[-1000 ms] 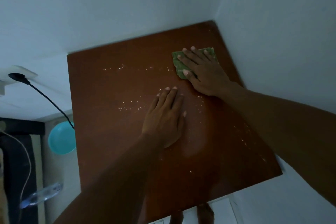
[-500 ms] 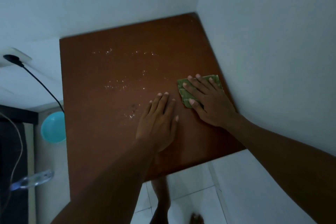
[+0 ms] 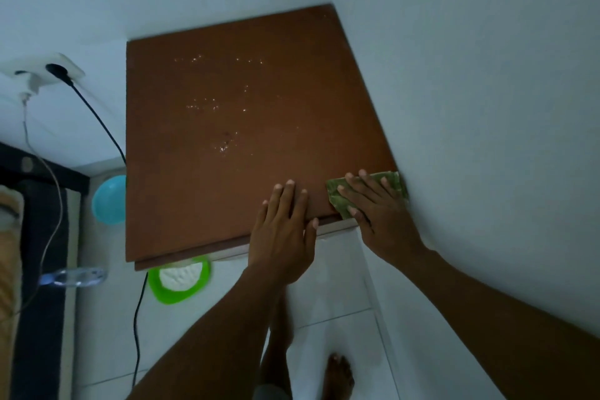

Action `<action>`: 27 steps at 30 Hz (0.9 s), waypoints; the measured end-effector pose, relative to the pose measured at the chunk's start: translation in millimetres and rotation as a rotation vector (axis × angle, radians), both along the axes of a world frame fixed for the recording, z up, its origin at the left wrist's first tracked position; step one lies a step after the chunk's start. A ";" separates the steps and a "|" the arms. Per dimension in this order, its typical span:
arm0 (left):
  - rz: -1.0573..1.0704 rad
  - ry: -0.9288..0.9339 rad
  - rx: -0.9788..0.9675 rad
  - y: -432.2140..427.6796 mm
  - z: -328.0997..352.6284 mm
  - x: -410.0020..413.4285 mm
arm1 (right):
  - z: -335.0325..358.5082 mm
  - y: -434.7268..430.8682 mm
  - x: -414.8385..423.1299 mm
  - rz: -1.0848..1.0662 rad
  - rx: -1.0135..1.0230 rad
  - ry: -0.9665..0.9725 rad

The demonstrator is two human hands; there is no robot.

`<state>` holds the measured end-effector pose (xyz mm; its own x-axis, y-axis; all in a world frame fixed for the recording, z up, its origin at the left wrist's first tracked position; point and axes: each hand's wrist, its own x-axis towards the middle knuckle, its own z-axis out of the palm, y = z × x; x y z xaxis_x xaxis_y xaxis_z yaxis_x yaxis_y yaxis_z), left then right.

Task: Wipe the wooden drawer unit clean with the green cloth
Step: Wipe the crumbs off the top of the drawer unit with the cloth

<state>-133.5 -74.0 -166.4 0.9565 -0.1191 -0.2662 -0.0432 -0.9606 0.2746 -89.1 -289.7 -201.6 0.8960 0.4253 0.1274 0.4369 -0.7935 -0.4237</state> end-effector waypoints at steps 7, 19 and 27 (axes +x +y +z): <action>-0.030 0.037 0.020 14.9 9.0 -2.3 | 13.5 18.6 -13.2 -0.065 0.025 -0.144; -0.019 0.012 0.064 109.1 17.6 126.3 | 59.1 133.6 201.7 0.031 -0.021 -0.010; -0.126 -0.090 0.059 155.2 7.0 220.6 | 50.9 195.9 341.6 -0.010 -0.080 -0.023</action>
<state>87.1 81.2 -159.4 0.9553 -0.2265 -0.1899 -0.1865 -0.9604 0.2071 252.5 -93.8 -150.8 0.8975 0.4261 0.1135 0.4376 -0.8288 -0.3488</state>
